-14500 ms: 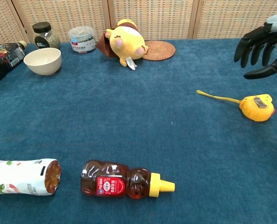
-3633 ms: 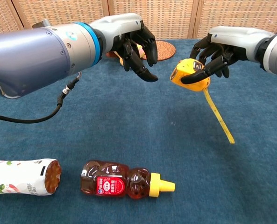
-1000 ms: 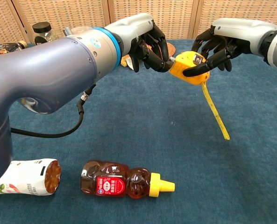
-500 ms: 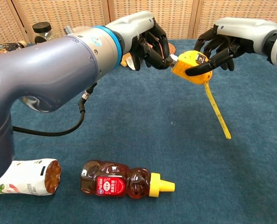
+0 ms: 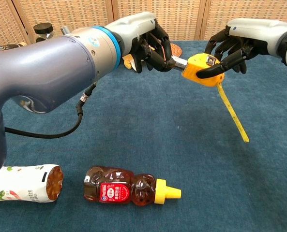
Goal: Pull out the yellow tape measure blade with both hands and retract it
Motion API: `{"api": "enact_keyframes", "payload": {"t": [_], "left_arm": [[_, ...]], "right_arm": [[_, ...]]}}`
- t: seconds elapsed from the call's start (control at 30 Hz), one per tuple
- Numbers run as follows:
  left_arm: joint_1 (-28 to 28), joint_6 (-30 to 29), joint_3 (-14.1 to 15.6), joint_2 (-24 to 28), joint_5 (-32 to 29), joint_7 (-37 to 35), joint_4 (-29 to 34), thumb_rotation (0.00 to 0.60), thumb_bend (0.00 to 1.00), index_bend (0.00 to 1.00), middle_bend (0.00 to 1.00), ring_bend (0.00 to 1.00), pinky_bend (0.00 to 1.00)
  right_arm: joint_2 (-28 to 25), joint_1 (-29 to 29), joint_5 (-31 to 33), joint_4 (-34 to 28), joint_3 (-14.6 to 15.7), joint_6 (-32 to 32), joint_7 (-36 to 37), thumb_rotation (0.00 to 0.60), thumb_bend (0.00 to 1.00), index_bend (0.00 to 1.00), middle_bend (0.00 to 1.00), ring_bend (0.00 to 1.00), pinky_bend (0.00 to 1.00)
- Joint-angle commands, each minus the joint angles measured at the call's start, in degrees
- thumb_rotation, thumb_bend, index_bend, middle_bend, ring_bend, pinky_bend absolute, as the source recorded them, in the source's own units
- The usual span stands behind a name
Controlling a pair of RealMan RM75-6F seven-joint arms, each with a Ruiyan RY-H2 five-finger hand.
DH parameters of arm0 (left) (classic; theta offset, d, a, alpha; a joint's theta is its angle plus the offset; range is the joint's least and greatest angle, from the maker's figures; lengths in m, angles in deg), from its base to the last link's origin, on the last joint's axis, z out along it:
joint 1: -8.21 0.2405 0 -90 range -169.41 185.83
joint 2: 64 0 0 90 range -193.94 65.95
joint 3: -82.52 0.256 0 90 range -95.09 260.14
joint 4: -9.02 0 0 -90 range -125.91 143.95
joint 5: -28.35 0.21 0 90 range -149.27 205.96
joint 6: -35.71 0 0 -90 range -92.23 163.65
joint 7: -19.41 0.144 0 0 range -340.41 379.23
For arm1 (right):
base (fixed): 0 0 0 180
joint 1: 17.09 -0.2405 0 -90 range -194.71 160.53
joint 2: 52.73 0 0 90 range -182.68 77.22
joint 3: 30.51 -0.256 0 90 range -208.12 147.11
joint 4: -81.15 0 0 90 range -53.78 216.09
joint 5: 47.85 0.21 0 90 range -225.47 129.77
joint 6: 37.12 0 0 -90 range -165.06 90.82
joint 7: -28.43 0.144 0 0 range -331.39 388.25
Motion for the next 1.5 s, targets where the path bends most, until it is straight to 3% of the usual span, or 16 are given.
{"api": "enact_keyframes", "payload": {"t": [0.03,1.03,1.5], "left_arm": [[0.26,0.44,0.25,0.65,-0.18,-0.08,0.37,0.552,0.45,0.56,0.52,0.48,0.53],[7.46,2.60,6.95,12.10,5.57,-6.29,7.32,0.558,0.45,0.56,0.52,0.48,0.53],[14.48,1.84,11.60,21.52,11.57,-12.08,11.88,0.565,0.45,0.56,0.52,0.48,0.53]], "right_arm": [[-0.24,0.18,-0.27,0.15,0.12,0.03,0.15,0.377,0.25,0.57,0.60,0.69,0.63],[-5.21,2.49,-6.92,1.74,3.77,2.45,1.41,0.375,0.25,0.57,0.62,0.70,0.63],[-6.26,4.23,-9.98,4.14,4.73,3.51,4.44,0.377,0.25,0.58,0.62,0.70,0.63]]}}
